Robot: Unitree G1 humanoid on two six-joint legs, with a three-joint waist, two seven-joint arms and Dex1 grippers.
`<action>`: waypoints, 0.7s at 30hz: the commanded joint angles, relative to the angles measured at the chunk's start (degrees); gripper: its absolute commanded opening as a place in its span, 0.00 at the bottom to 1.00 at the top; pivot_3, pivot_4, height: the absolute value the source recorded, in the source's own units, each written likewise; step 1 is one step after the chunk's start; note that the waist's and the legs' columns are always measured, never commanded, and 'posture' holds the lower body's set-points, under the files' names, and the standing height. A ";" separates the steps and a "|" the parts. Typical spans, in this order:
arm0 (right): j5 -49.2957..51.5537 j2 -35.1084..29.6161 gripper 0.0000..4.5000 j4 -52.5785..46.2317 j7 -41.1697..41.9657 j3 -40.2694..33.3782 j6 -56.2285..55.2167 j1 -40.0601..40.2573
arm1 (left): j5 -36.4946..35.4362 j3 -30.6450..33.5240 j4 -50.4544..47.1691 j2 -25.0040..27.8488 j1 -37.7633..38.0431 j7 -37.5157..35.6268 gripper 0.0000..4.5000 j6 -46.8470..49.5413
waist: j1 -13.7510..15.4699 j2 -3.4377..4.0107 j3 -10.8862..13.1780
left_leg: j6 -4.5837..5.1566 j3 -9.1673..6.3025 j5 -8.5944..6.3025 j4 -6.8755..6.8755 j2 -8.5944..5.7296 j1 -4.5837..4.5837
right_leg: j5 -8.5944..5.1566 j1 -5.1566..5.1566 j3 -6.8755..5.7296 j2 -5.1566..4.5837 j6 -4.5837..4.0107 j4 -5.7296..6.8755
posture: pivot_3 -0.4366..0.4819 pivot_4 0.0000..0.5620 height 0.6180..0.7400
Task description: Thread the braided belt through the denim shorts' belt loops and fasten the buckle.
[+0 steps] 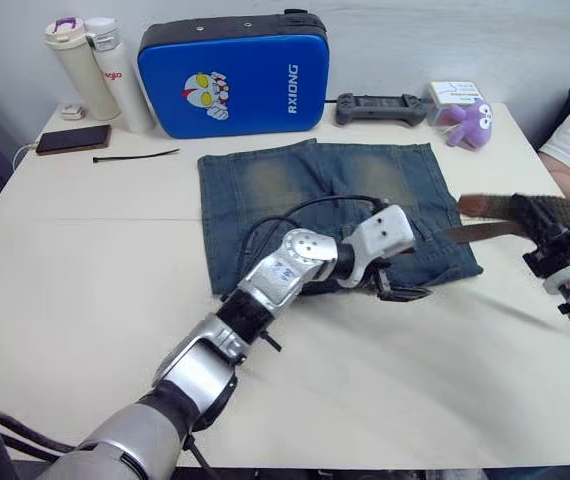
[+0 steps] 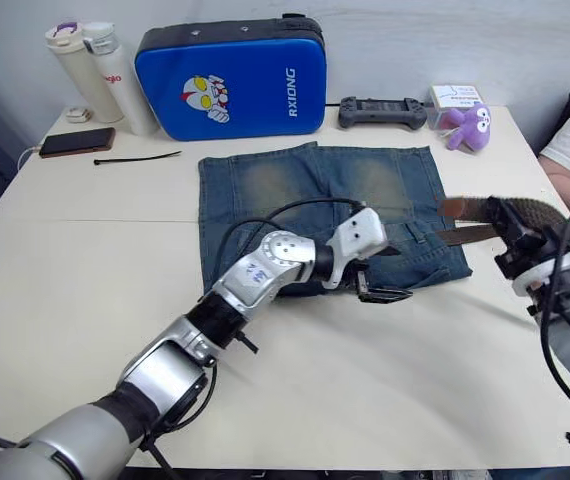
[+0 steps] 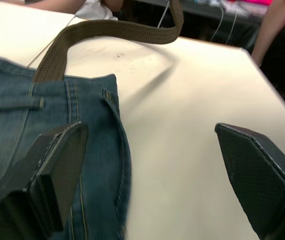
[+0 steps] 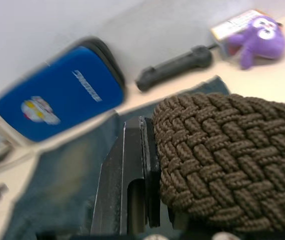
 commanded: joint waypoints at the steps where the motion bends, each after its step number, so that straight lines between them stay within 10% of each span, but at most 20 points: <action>1: 0.04 -4.23 0.00 -5.65 -0.31 -6.26 3.61 4.29 | 6.51 -0.60 11.39 -4.05 -3.60 3.43 0.99 -8.36 | -0.03 -0.01 0.01 | 0.17 0.02 -0.10 0.00 0.00 0.00 | 0.00 -0.01 0.01 0.00 0.00 0.02 | 0.48 0.27 1.00; 6: 3.67 -6.51 0.00 -8.97 -0.37 -14.06 6.22 10.09 | 11.47 0.06 24.88 -8.47 -6.62 4.84 0.87 -14.46 | 0.00 -0.18 0.11 | 0.31 0.10 -0.16 -0.01 0.00 -0.04 | 0.00 -0.10 0.06 0.01 0.02 0.03 | 0.48 0.27 1.00; 15: 5.35 -8.17 0.00 -10.80 0.87 -17.89 8.16 13.38 | 14.77 3.26 30.31 -7.37 -5.83 -0.08 0.02 -19.01 | -0.08 -0.40 0.23 | 0.31 0.13 -0.17 -0.01 0.01 0.00 | 0.02 -0.09 0.09 0.01 0.05 0.05 | 0.48 0.27 1.00; 21: 8.32 -11.30 0.00 -9.66 7.31 -16.67 12.03 14.63 | 13.62 2.31 20.61 5.31 -0.01 -22.98 0.01 -24.52 | -0.81 -0.31 0.18 | 0.23 0.25 -0.13 -0.06 0.05 0.13 | 0.02 -0.10 0.17 0.04 0.05 0.17 | 0.48 0.27 1.00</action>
